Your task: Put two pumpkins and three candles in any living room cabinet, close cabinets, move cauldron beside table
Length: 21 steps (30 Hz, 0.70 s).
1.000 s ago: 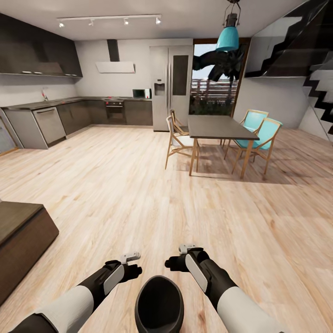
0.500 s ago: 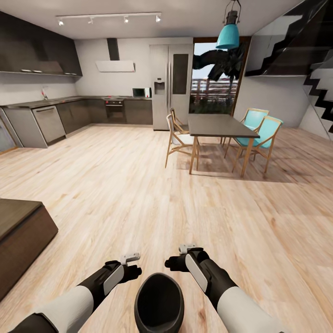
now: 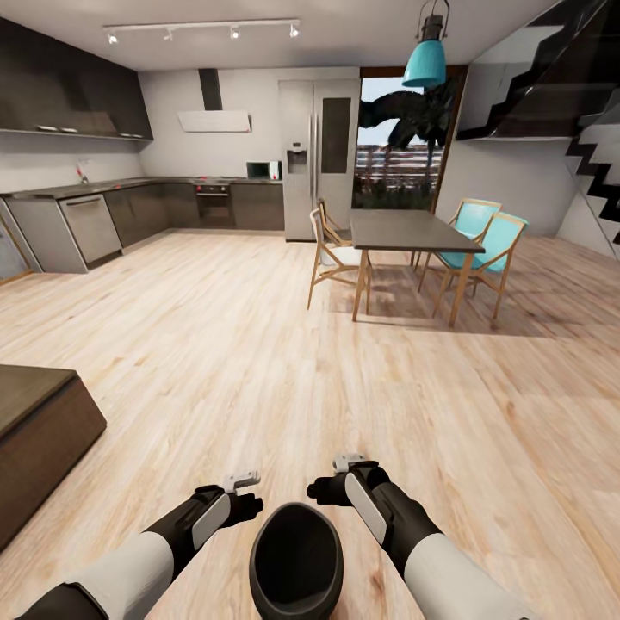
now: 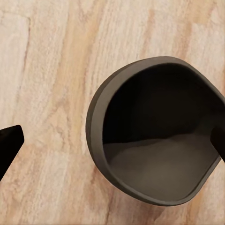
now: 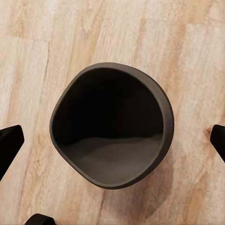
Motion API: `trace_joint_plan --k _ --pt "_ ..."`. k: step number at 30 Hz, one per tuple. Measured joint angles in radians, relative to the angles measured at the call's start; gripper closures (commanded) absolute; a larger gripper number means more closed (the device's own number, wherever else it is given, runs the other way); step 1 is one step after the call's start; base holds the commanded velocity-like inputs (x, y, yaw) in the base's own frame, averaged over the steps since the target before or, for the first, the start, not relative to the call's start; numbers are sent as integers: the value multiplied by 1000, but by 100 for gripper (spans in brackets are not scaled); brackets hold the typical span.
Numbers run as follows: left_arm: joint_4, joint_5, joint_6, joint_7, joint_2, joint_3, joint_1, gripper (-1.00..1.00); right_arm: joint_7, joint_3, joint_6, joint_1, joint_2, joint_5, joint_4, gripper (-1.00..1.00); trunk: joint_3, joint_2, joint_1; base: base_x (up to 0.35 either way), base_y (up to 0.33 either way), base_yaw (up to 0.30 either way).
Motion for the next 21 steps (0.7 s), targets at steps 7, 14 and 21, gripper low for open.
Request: trace_joint_plan --k 7,14,21 --pt "0 0 -1 0 0 0 1 -100 0 0 0 0 0 0 0 -100 -22 -49 27 0 0 0" --pt "-1 0 -2 0 0 -1 1 -100 1 1 0 0 0 0 0 -100 -44 -98 54 0 0 0" --pt "-2 0 -3 0 0 -1 1 -100 1 1 0 0 0 0 0 -100 -66 -147 81 0 0 0"
